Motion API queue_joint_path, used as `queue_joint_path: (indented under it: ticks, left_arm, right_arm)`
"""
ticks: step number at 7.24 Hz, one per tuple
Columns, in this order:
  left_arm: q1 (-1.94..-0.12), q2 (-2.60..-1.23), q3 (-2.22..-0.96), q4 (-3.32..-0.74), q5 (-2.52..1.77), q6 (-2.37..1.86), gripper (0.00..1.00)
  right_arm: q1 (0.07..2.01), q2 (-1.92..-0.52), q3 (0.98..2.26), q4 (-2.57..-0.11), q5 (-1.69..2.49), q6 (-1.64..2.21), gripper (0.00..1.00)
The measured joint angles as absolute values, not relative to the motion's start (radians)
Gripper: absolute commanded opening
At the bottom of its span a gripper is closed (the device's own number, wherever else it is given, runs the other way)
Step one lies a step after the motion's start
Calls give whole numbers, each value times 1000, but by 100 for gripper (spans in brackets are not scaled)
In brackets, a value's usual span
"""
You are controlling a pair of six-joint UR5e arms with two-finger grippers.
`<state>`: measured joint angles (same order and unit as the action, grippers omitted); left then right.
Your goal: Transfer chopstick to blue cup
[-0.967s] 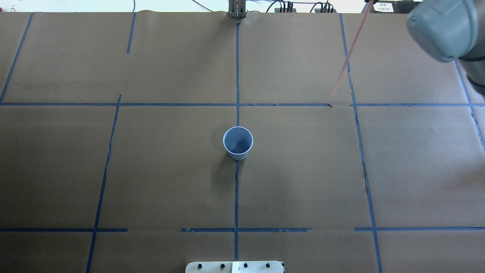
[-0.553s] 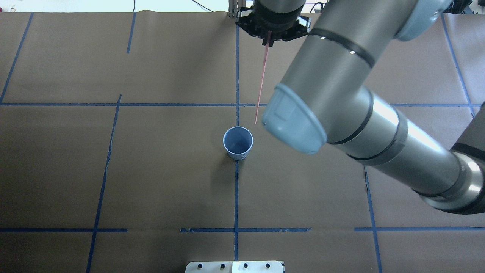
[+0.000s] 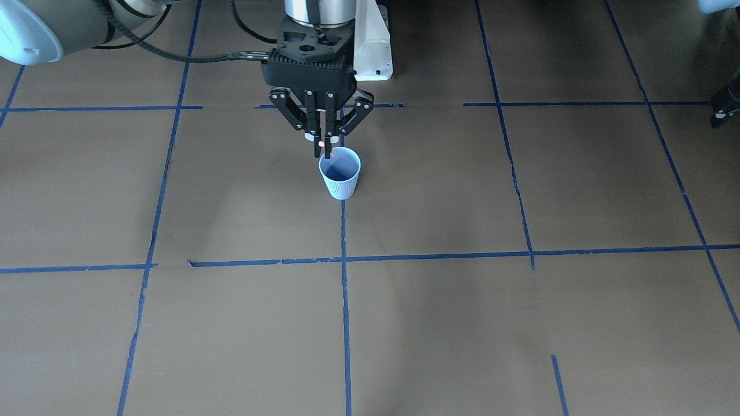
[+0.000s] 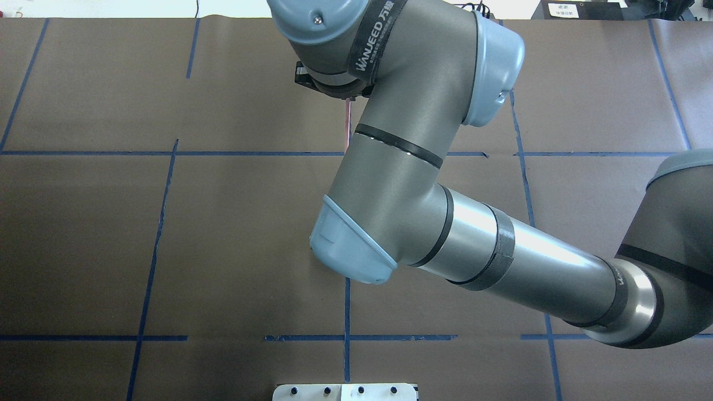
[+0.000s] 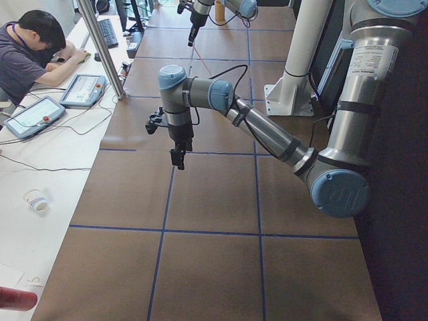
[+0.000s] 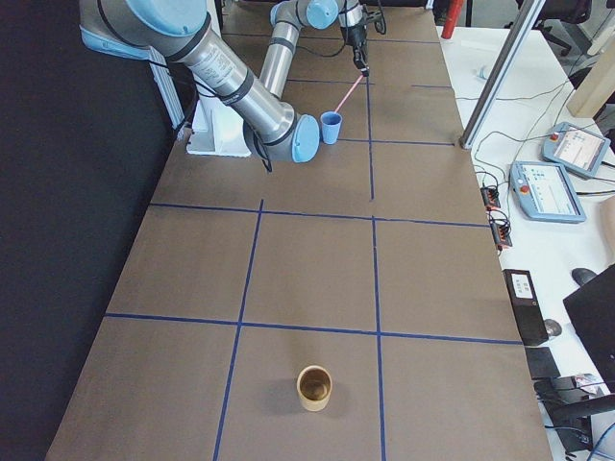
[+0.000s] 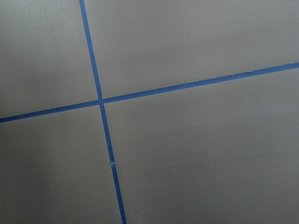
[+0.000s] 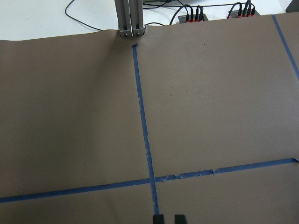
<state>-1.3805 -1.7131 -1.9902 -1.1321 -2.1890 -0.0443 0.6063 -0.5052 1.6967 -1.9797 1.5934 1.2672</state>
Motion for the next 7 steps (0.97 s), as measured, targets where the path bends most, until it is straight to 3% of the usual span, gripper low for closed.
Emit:
queue_joint_path:
  ticks: [2, 7]
  left_arm:
    - [-1381, -1708, -1984, -1146, -2189, -44, 100]
    - [-1386, -1707, -1973, -1151, -2189, -44, 100]
  right_arm:
    - [579, -520, 1687, -1972, 1572, 1270, 100]
    - [579, -541, 1725, -1983, 1565, 1247, 100]
